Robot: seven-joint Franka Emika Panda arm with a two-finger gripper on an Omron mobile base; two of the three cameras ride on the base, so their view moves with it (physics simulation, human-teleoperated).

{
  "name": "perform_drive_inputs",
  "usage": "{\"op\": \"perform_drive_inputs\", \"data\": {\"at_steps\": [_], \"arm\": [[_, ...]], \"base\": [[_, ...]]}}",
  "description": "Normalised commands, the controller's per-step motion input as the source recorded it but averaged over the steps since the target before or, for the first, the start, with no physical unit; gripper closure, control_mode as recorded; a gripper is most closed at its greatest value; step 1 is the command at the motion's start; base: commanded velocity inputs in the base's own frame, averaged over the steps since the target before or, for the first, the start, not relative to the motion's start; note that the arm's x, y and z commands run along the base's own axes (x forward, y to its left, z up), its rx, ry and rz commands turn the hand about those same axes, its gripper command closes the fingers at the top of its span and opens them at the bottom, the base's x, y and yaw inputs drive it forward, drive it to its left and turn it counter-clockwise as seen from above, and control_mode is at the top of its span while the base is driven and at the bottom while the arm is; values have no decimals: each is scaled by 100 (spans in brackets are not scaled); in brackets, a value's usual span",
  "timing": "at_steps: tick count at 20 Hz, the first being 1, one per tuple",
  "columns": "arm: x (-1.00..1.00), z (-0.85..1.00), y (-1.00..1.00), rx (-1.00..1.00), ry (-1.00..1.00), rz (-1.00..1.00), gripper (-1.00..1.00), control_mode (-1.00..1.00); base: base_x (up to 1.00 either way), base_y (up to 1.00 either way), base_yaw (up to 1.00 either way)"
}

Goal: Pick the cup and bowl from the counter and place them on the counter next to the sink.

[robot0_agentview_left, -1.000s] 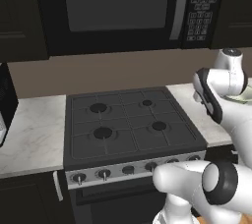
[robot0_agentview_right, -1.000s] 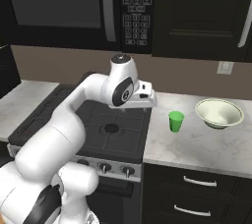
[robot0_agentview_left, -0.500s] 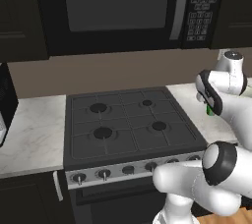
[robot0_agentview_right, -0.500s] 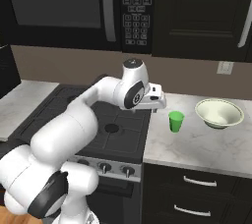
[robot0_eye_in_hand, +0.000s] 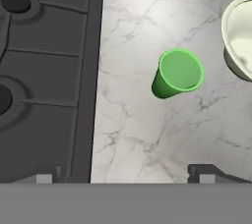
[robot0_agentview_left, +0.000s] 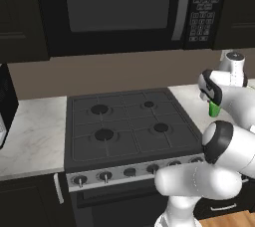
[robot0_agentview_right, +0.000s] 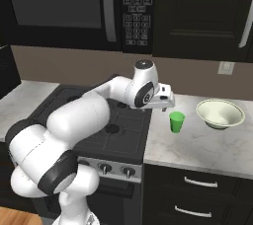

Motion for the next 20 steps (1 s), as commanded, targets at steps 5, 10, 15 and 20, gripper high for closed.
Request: {"op": "perform_drive_inputs", "data": {"at_steps": [5,10,15,20], "arm": [[33,-10,-27,0,0,-2,-100,-100],[24,-3,-21,0,0,0,-100,-100],[30,-4,-12,0,0,0,-100,-100],[35,-10,-5,0,0,-1,-100,-100]], "base": [[0,0,0],[0,0,0],[0,0,0],[0,0,0]]}}
